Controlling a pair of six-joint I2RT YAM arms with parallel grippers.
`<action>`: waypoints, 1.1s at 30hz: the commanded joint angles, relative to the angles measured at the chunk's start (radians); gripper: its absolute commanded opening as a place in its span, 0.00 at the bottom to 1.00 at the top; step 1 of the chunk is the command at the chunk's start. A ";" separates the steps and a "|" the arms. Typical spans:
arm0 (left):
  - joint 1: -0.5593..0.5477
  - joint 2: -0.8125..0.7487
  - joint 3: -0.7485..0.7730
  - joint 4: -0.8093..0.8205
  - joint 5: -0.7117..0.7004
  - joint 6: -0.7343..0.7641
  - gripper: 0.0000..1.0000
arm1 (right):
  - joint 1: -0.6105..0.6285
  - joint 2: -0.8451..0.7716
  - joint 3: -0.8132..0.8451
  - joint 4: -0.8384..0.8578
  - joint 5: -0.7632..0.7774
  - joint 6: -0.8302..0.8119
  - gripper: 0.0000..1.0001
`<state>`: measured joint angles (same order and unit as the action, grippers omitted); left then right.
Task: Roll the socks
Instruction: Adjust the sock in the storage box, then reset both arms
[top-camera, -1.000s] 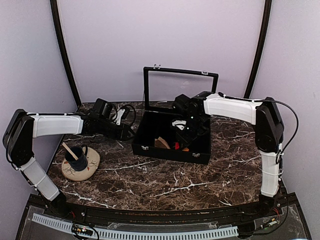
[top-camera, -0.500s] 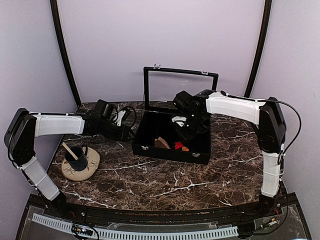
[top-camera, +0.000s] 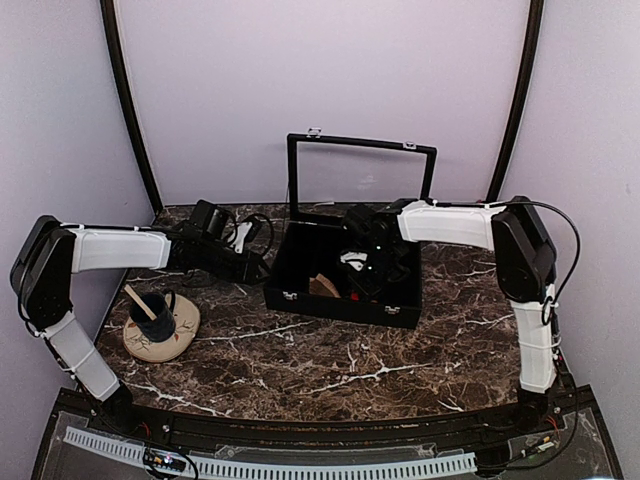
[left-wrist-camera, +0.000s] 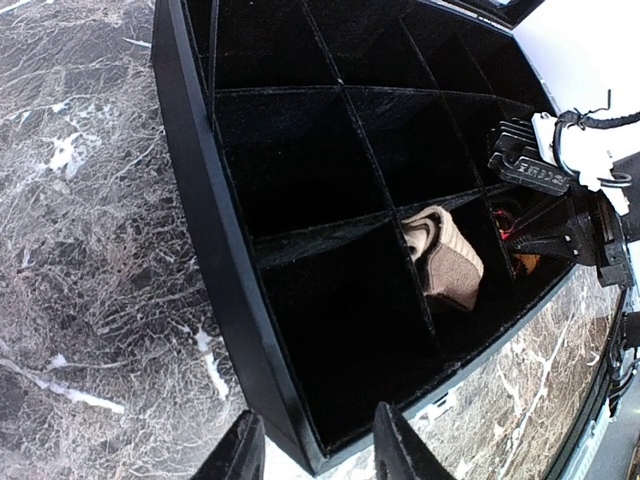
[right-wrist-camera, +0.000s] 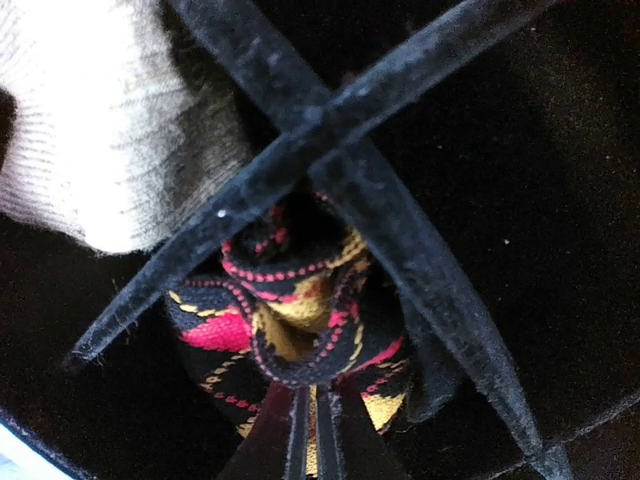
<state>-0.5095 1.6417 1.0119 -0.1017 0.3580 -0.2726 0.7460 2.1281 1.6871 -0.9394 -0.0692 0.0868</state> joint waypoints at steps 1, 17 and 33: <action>-0.006 -0.017 0.025 0.014 0.003 0.005 0.40 | -0.010 -0.008 0.009 0.004 0.011 0.001 0.07; -0.006 -0.259 0.019 0.049 -0.219 -0.042 0.40 | 0.000 -0.358 0.006 0.161 0.314 0.043 0.44; -0.004 -0.588 -0.202 0.008 -0.647 -0.071 0.41 | -0.074 -0.967 -0.728 0.543 0.979 0.352 0.92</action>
<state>-0.5106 1.0863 0.8364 -0.0402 -0.1734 -0.3264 0.6838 1.2198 1.0363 -0.4759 0.6922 0.3130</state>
